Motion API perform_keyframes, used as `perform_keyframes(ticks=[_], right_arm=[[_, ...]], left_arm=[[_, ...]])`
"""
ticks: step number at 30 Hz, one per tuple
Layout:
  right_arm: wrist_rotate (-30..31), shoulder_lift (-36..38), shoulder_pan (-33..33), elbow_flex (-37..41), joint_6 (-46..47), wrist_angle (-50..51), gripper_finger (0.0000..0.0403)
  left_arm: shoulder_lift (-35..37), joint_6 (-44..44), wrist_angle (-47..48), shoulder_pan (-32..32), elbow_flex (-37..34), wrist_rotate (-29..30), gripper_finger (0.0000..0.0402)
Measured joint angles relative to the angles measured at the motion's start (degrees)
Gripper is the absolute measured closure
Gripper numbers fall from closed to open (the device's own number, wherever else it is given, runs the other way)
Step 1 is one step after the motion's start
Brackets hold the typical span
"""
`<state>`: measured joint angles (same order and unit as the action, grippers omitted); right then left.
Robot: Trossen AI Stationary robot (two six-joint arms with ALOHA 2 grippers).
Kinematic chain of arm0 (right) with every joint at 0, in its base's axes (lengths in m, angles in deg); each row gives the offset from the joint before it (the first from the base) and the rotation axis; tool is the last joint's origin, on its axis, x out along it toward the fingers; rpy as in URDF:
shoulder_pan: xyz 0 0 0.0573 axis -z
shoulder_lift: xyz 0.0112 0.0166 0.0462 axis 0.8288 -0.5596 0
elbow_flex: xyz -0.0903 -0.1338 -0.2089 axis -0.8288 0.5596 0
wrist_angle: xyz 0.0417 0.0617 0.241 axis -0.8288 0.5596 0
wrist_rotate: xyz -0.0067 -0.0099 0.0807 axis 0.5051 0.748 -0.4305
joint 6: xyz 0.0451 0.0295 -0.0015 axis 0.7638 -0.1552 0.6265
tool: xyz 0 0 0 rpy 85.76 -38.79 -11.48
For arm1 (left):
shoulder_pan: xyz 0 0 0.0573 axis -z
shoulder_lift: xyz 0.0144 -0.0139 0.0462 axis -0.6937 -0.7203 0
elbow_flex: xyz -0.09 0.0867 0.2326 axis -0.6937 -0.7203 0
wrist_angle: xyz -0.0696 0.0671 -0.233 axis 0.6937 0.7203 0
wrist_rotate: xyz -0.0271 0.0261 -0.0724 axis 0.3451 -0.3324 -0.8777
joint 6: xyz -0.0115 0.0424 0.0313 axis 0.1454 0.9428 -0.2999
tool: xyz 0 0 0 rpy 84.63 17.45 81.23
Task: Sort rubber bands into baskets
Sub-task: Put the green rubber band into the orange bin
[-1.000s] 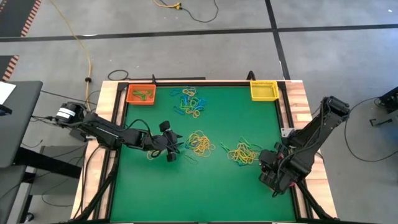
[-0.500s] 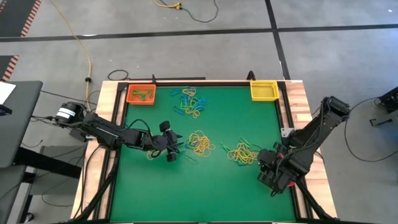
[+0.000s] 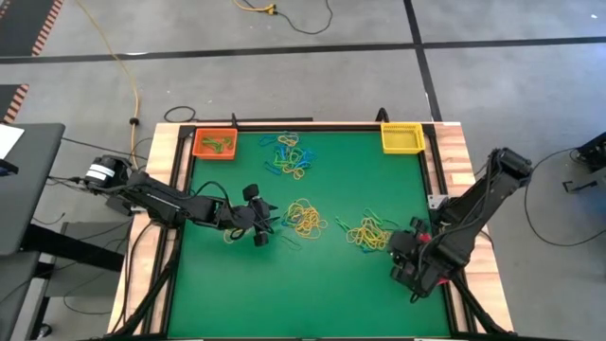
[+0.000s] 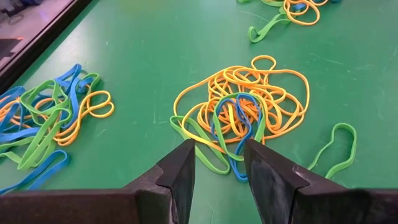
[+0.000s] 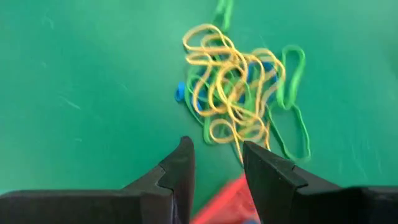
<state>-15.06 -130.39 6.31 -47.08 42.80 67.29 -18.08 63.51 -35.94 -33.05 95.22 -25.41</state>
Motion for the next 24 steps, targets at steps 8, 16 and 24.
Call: perform_keyframes(ticks=[8,16,24], right_arm=[[4.1,0.0,7.4,4.1,-16.0,-12.1,0.0239],[2.7,0.0,20.1,9.6,-37.8,-32.9,0.0239],[-3.3,0.0,30.2,12.8,-49.8,-45.0,0.0239]], left_arm=[[0.0,0.0,0.0,0.0,0.0,0.0,0.0274],[0.0,0.0,0.0,0.0,0.0,0.0,0.0274],[0.0,0.0,0.0,0.0,0.0,0.0,0.0274]])
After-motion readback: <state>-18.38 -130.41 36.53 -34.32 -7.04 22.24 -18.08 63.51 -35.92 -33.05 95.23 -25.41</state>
